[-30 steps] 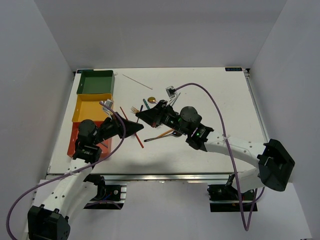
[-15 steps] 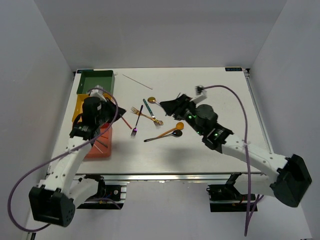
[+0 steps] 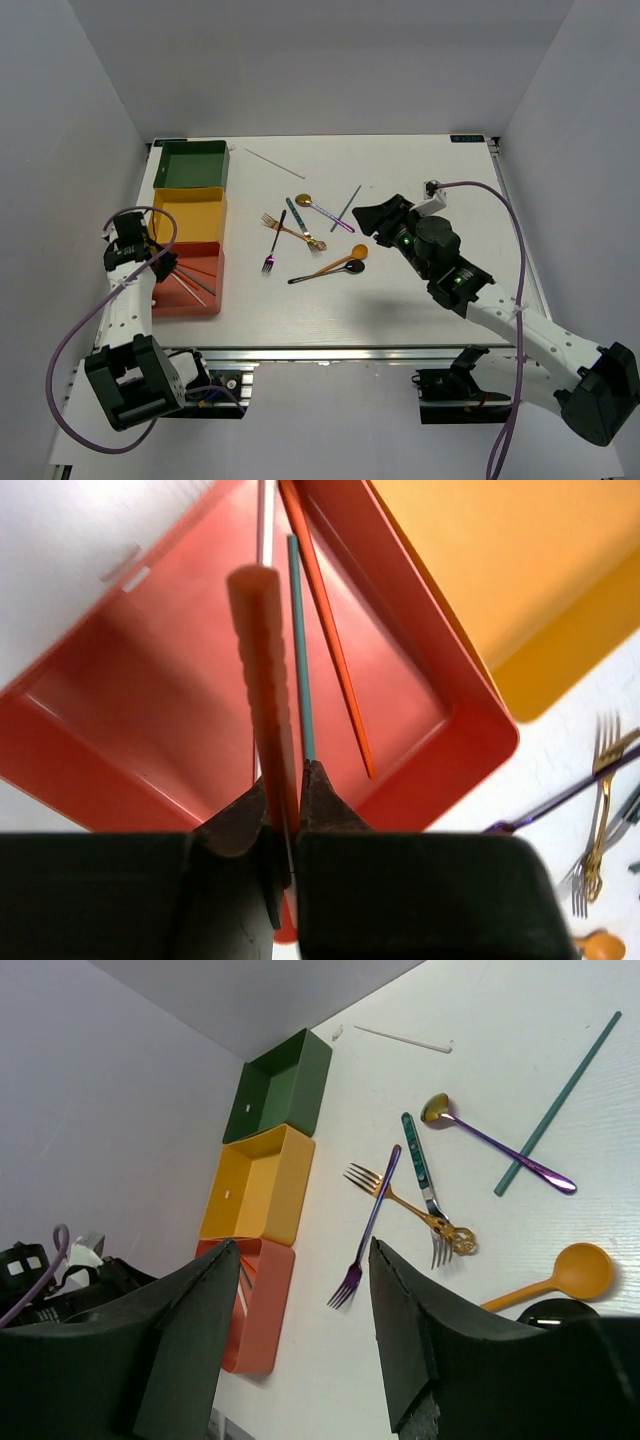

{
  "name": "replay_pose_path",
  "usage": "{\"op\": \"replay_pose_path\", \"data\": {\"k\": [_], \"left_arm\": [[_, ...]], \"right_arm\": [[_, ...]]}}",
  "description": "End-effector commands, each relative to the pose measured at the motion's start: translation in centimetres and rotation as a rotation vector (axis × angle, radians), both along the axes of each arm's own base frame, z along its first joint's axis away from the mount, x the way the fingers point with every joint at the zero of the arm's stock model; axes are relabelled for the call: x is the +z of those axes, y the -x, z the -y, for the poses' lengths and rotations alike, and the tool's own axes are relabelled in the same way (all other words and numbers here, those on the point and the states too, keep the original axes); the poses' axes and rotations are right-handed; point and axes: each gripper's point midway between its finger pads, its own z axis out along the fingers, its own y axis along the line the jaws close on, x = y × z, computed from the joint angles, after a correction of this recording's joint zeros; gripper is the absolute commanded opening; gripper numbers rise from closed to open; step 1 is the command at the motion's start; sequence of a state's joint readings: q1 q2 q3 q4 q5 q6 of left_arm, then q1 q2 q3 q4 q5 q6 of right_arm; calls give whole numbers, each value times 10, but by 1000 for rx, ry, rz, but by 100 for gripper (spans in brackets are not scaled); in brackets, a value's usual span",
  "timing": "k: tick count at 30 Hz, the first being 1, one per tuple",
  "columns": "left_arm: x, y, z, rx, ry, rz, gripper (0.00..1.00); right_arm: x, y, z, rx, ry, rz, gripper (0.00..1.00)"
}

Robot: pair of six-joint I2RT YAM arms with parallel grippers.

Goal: Sort the eating utensils into containers

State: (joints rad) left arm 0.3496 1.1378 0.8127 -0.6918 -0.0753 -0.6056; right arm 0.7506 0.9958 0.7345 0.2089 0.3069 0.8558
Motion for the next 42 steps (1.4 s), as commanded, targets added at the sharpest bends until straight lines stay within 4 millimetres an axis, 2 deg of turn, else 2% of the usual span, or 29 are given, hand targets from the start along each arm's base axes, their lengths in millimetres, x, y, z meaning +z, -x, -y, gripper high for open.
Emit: {"op": "replay_pose_path", "data": {"k": [1,7,10,11,13,14,17,19,22,23,24,25,26,27,28,29,30,31,32,33,34,35,36,37,38,39,40,41,42], "left_arm": [[-1,3,7,-53,15,-2,0],[-7,3,20,-85,68,22,2],[-9,3,22,-91,75,27,14],[-9,1,25,-108,87,33,24],[-10,0,27,-118,99,36,33],[-10,0,31,-133,115,41,44],[-6,0,35,-144,125,59,66],[-1,2,37,-152,128,69,71],[18,-1,39,-167,120,122,76],[25,-2,40,-175,119,139,77],[38,-4,42,-187,112,176,79],[45,-6,43,-199,108,198,92],[54,-10,44,-211,97,234,98],[66,-12,50,-240,99,285,98],[71,-15,56,-280,88,312,98],[75,-16,61,-310,80,334,98],[85,-20,63,-336,47,384,98],[86,-21,68,-381,8,391,98],[90,-22,67,-383,-34,408,98],[92,-21,65,-377,-72,413,98],[95,-17,61,-346,-125,435,98],[97,-15,60,-334,-135,459,98],[103,-16,61,-325,-139,500,98],[109,-13,62,-326,-148,529,98],[111,-11,62,-323,-150,540,98],[112,-10,61,-317,-155,545,98],[112,-10,63,-317,-151,546,98],[110,-10,64,-322,-150,541,98],[109,-11,67,-332,-144,538,98]], "right_arm": [[-4,-2,5,-15,13,16,60],[-12,-4,-5,21,16,-2,60],[-15,-4,-6,22,17,-10,60],[-15,-5,-6,19,18,-9,60],[-16,-4,-5,18,21,-9,60],[-15,-4,-5,16,21,-7,60],[-16,-7,-4,7,31,-8,60],[-15,-9,-6,7,39,-8,60],[-17,-13,-9,7,59,-17,60],[-23,-16,-12,8,81,-32,64],[-21,-21,-13,0,106,-43,68],[-24,-25,-14,-9,133,-62,73],[-44,-35,-16,-32,197,-114,88],[-52,-42,-16,-53,244,-146,89],[-47,-48,-13,-78,309,-185,89],[-73,-57,-16,-96,391,-252,89],[-79,-67,-9,-155,447,-278,89],[-67,-75,-9,-181,480,-296,89],[-89,-86,-8,-224,557,-339,89],[-94,-93,-9,-249,583,-360,89],[-73,-108,-14,-287,556,-348,89],[-105,-112,-13,-299,650,-424,89],[-109,-122,-8,-341,681,-437,89],[-133,-131,-8,-360,734,-482,89],[-121,-142,-10,-378,727,-480,89],[-128,-153,-5,-392,730,-505,89],[-148,-160,-6,-387,754,-543,88],[-143,-168,-9,-383,738,-544,85],[-149,-175,-7,-387,740,-551,84]]}}
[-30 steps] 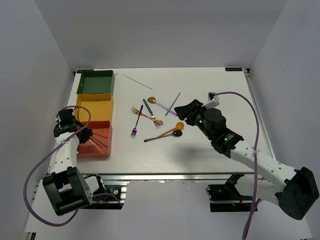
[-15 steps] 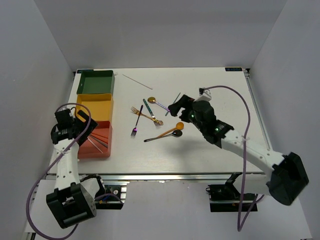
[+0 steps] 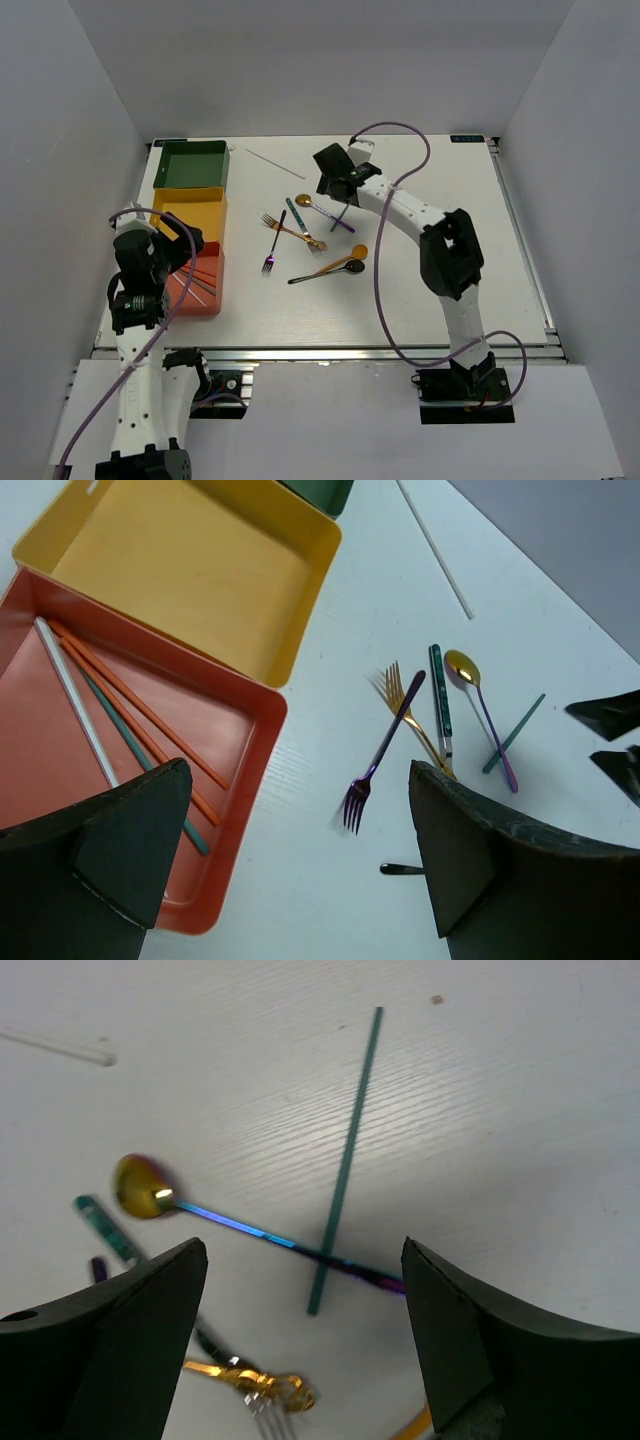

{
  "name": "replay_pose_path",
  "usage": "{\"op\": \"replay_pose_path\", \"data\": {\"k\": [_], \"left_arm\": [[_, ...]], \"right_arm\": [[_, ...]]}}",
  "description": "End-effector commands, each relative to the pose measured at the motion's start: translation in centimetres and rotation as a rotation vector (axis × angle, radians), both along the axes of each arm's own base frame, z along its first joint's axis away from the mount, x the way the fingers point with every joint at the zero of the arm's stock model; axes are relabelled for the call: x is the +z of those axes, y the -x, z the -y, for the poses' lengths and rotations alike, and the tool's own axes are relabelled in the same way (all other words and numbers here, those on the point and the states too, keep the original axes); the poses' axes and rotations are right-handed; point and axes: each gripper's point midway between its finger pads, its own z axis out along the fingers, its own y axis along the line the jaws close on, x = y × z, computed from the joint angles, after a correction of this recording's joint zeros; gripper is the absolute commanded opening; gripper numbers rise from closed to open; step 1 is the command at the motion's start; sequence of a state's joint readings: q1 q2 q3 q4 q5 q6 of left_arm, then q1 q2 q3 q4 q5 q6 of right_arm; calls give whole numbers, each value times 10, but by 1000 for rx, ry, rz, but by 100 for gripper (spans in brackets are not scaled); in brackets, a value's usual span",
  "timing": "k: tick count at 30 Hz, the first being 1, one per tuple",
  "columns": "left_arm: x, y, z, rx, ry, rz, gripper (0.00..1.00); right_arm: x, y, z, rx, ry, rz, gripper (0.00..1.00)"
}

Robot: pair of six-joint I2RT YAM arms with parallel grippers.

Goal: Sort the eating utensils into containers

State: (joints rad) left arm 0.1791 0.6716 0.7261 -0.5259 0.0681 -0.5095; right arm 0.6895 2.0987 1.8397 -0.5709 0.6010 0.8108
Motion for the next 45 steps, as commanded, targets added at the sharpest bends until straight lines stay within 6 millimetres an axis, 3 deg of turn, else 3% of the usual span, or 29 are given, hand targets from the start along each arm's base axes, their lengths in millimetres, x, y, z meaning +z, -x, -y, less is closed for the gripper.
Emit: {"op": "replay_pose_path", "data": {"k": [1,6,12,16,22,28,29,33,37,41,45], "left_arm": [[-3,-6,2,-5,-14,6,98],[-16,-11,6,-30,2,-46,98],[-16,-12,10,-48,7,-42,98],[-16,-12,14,-63,7,-38,98],[-14,-12,17,-77,6,-32,98],[-13,-11,20,-87,5,-23,98],[-11,-10,20,-88,4,-19,98],[-9,-9,23,-94,1,-11,98],[-9,-9,24,-99,-1,-12,98],[-8,-8,25,-102,-2,-7,98],[-9,-8,26,-106,-3,-9,98]], "right_arm": [[-18,-10,33,-69,100,-72,82],[-34,-29,26,-37,102,-56,77],[-65,-33,21,-24,131,-99,74],[-84,-36,15,-7,135,-124,66],[-96,-29,20,-38,177,-140,50],[-109,-22,25,-47,213,-160,27],[-112,-21,26,-48,219,-168,19],[-123,-14,31,-54,198,-217,9],[-127,-6,40,-76,166,-246,0],[-124,0,52,-108,126,-257,0],[-99,-2,52,-122,74,-184,0]]}}
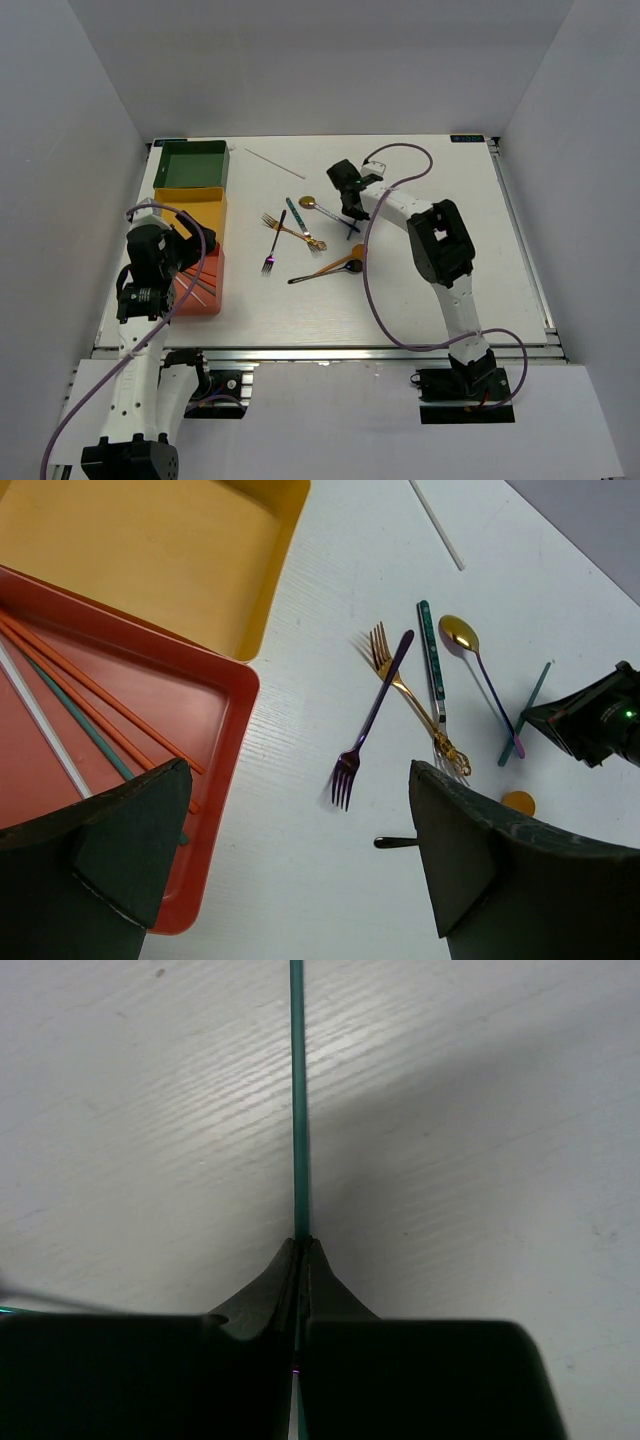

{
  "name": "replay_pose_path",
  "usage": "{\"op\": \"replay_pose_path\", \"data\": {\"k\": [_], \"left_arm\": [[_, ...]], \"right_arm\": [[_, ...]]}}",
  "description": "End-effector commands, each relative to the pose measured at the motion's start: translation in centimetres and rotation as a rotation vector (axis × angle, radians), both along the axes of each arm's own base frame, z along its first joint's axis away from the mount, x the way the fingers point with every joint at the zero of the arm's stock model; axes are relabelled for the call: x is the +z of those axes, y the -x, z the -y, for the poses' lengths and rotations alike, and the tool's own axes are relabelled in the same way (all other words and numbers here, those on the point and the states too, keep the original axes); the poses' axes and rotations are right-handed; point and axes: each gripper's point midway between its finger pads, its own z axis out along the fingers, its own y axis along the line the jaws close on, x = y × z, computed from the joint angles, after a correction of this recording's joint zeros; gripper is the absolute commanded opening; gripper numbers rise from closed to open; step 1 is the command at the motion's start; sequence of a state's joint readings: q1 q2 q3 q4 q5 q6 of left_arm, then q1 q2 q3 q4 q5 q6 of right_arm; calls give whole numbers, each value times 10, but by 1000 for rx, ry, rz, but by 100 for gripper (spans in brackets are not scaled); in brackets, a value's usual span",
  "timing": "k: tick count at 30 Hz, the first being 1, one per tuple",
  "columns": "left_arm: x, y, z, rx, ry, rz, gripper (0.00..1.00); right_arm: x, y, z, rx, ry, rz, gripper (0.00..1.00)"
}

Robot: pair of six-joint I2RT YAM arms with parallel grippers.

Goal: Sort the eating utensils into containers

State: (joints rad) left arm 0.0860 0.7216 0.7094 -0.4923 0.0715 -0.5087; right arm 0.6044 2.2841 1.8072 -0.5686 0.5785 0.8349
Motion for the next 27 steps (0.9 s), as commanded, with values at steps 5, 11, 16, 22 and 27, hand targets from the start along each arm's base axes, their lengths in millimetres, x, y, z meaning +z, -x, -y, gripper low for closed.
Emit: {"op": "replay_pose_path", "data": {"k": [5,11,16,22,27], "left_arm": [[4,0,1,-6,-7,23,98],[2,-1,1,-5,-7,16,98],[1,-1,0,-2,-8,7,98],[-1,-2,0,-1,-9,-2,98],[10,-3,29,-160,52,40,98]], "right_arm": [[60,-5,6,-3,-23,191,0],[83,-6,31,-44,136,202,0],[101,2,45,-57,172,229,0],[128,13,58,-83,226,275,0],[157,26,13,146,6,333,0]]}}
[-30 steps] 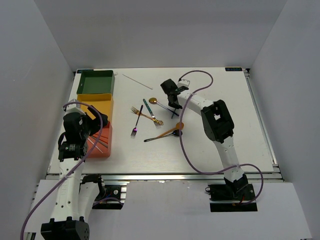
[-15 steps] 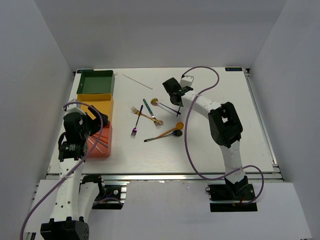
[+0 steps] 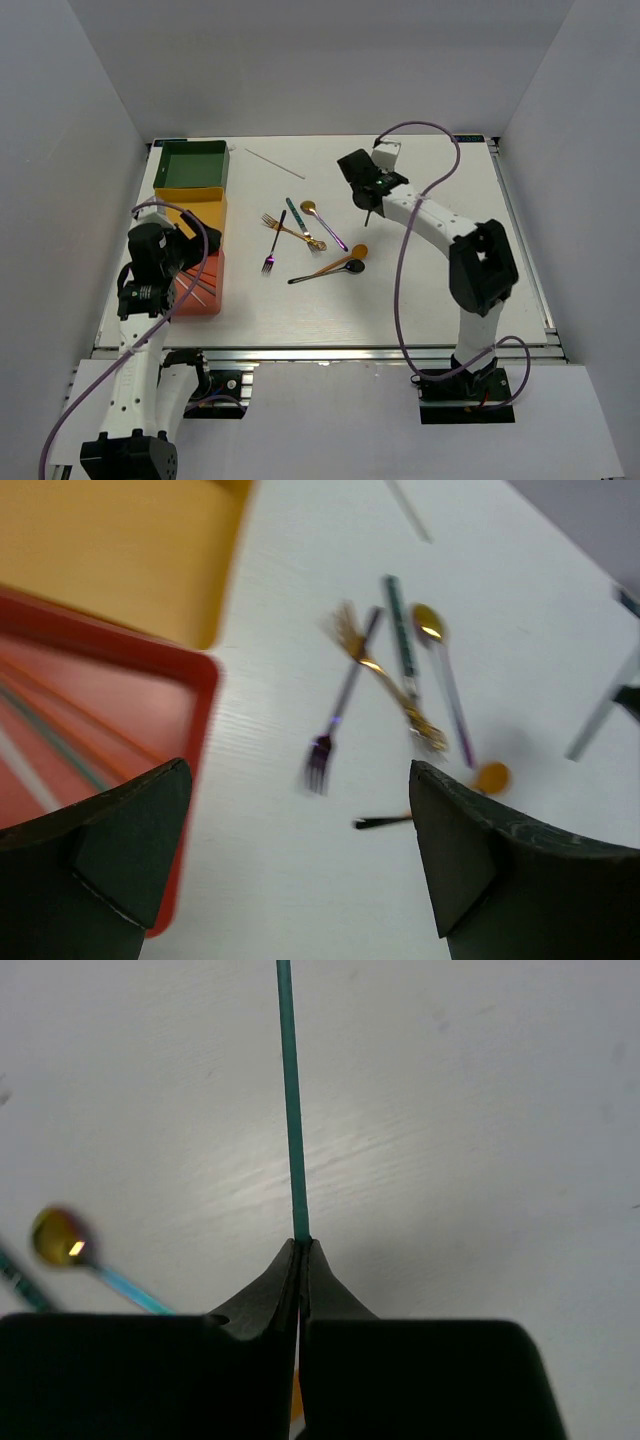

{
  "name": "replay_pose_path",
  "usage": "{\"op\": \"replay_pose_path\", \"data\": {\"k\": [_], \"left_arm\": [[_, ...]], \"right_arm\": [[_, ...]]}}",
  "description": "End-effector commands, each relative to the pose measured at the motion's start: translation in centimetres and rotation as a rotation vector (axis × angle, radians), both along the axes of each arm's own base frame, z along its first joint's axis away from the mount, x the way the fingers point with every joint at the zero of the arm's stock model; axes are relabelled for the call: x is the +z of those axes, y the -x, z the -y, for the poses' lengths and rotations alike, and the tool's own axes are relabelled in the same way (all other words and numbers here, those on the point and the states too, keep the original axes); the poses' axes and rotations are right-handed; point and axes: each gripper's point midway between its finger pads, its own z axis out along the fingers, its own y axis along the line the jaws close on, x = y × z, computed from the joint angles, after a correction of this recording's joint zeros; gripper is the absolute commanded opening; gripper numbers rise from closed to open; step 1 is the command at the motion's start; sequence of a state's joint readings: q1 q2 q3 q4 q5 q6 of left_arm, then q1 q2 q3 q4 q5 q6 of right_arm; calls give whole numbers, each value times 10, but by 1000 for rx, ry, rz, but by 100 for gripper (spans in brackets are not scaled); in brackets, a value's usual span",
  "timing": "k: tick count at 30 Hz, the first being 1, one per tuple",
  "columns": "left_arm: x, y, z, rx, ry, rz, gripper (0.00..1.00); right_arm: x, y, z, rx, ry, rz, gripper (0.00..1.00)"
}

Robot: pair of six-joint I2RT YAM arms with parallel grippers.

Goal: Sort the eating utensils into containers

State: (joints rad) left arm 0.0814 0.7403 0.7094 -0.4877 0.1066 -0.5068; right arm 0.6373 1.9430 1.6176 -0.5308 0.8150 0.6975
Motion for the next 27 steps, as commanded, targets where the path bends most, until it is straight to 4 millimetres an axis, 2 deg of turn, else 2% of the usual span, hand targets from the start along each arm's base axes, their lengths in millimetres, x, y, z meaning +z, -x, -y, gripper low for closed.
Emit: {"op": "replay_pose_path", "data": {"k": [1,2,3,4,5,6,7,8,9,10,11,12,15,17,22,27], "left_arm": [[22,1,50,-274,114,102,98],[27,4,67,-366,169,141,98],[35,10,86,-445,286,164,98],[65,9,100,-547,325,315,98],[58,25,117,-656,415,316,98],[67,32,124,-673,525,315,98],[79,35,127,-713,522,386,98],[77,32,126,-699,516,385,98],[75,28,123,-677,495,378,98],[65,25,121,-645,496,323,98],[67,21,120,-638,482,334,98],[65,22,120,-635,500,322,98],[84,27,124,-663,549,389,98],[88,26,122,-652,546,418,98],[83,23,121,-638,536,400,97],[82,22,122,-639,548,402,88]], "right_arm": [[19,27,-64,336,-237,3,0],[38,32,-89,440,-337,26,0],[47,46,-107,542,-429,47,0],[52,60,-124,632,-512,37,0],[59,89,-151,784,-630,-7,0],[60,110,-153,835,-685,-16,0],[83,117,-167,896,-780,52,0],[94,141,-180,999,-853,38,0],[99,158,-181,1047,-895,40,0],[118,167,-188,1105,-948,86,0],[126,186,-195,1173,-978,79,0],[128,194,-198,1196,-984,72,0],[135,218,-209,1268,-1023,43,0],[141,231,-214,1311,-1054,39,0],[146,247,-226,1357,-1065,17,0],[147,255,-238,1383,-1069,8,0]]}}
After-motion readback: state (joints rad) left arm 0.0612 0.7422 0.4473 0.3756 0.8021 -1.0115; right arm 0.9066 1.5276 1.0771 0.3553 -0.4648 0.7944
